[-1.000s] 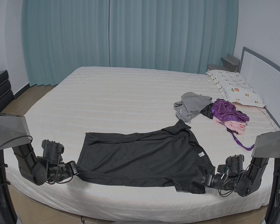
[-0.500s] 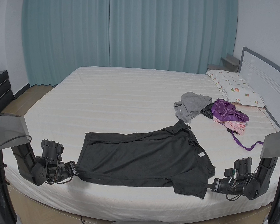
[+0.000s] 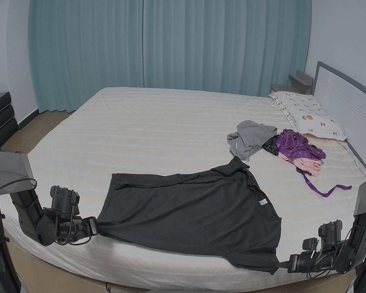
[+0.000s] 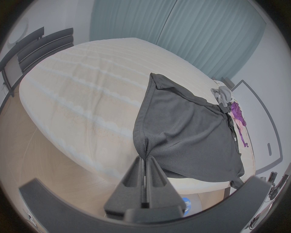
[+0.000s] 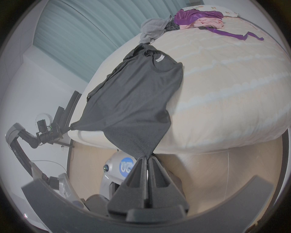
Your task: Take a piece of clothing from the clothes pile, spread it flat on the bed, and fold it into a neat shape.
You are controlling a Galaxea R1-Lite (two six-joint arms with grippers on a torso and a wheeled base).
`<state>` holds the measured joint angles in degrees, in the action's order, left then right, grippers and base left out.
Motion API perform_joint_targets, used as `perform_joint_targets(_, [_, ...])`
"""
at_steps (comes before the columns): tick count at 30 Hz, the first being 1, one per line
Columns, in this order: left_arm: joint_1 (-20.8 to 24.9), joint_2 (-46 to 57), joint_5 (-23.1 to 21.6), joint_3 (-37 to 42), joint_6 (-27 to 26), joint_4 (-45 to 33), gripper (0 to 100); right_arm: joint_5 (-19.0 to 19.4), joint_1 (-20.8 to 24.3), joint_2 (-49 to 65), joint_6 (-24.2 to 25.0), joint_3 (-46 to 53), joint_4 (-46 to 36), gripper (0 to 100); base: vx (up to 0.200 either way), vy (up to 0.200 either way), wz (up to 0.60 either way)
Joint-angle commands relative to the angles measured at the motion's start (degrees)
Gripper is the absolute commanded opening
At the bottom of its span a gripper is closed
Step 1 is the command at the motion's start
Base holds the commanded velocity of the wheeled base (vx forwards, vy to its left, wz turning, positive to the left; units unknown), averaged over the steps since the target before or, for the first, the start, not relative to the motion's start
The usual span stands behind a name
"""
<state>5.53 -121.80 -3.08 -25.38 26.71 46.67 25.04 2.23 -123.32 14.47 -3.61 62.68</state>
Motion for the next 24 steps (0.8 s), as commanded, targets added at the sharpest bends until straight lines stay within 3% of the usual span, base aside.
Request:
perform_joint_targets(1, [-0.09,0.16,0.01,0.51,-0.08,0.09,0,0.10,0.85,-0.25,-1.02,2.03,-0.02,0,0.000,0.000,0.00])
perform_joint_targets(7, [0.00,-0.20,0.01,0.51,-0.17,0.18,0,-0.25,1.55,-1.57,-1.46,1.41,-0.02,0,0.000,0.000,0.00])
perform_joint_targets(8, [0.00,-0.20,0.01,0.51,-0.17,0.18,0,-0.25,1.46,-1.75,-1.46,1.06,0.07,100,0.000,0.000,0.00])
perform_joint_targets(15, [0.00,-0.20,0.01,0.51,-0.17,0.18,0,-0.08,0.41,-2.10,-0.06,-4.21,0.69,100,0.000,0.000,0.00])
perform_joint_targets(22, [-0.61,-0.11,0.01,0.42,-0.17,0.18,0,-1.40,-1.09,-4.30,5.04,-13.62,-0.11,100,0.000,0.000,0.00])
perform_joint_targets(24, [-0.61,-0.11,0.01,0.42,-0.17,0.09,0,-4.39,-1.18,-7.55,5.31,-17.13,-0.19,100,0.000,0.000,0.00])
